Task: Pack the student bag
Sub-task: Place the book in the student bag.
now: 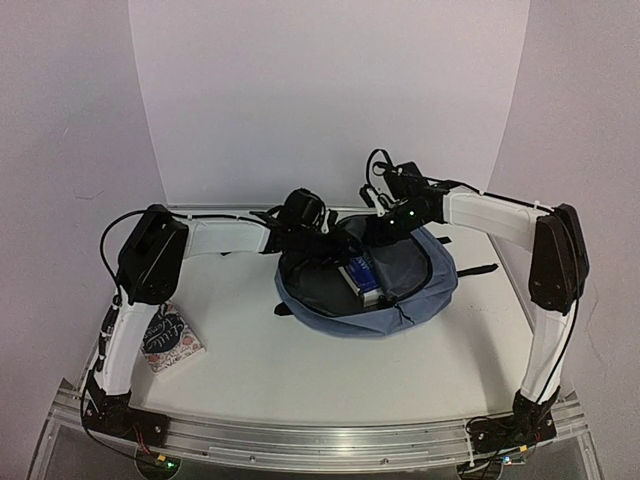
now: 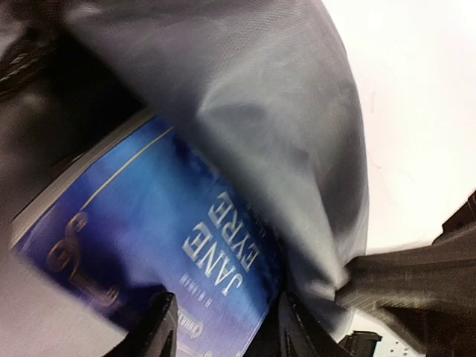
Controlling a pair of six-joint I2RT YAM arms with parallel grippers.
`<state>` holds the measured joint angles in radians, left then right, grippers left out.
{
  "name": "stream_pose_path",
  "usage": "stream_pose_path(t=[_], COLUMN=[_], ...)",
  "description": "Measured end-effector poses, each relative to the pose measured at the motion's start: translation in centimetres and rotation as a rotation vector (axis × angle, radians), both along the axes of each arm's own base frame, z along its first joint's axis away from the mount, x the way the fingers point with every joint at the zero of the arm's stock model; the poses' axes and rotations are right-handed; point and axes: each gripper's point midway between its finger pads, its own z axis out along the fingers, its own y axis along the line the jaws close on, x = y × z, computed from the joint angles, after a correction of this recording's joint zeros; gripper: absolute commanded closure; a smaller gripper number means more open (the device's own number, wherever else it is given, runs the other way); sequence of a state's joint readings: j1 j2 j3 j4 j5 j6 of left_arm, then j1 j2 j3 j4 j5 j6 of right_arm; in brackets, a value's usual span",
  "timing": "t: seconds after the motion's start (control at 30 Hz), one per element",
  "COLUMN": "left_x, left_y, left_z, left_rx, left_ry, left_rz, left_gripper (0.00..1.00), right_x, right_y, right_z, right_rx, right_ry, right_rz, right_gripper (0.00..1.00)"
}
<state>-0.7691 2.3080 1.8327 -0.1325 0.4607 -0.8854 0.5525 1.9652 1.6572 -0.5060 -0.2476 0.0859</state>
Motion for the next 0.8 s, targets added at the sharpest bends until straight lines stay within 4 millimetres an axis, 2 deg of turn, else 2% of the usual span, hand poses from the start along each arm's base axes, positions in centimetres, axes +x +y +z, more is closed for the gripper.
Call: stream_pose_path(t=[0.17,0.27,0.4,0.5,0.7,0.8], left_x=[-0.9,-1.2,-1.1,-0.8,0.6,1.3], left_y=[2.6,3.9,4.4,4.0,1.8,0.9], left_z=[0.2,0.0,-0.5,-0.7,-1.4,-1.4], left_rx=[0.075,0.113,0.136,0.132,0.104,0.087], left_ry=[0.000,0.006,0.012,0.015,0.020,0.020], left_rz=[0.069,0.105,0.122,0.117,0.089,0.071], left_gripper=[0.43,0.44,0.48,0.54,0.71,0.75], right_x=[0.1,0.1,0.0,0.0,0.0,-0.1], right_y=[-0.2,-0.1,-0.1,-0.1,-0.2,-0.7], right_z=[0.0,0.0,0.0,-0.1,-0.2,-0.6], right_rx=[0.002,0.003,0.006,0.009,0.011,-0.002], right_ry=[0.002,0.004,0.006,0.009,0.015,0.021], right_rz=[-0.002,-0.002,-0.001,-0.002,-0.005,-0.016], right_gripper=[1.00,1.00,1.00,1.00,1.00,1.00])
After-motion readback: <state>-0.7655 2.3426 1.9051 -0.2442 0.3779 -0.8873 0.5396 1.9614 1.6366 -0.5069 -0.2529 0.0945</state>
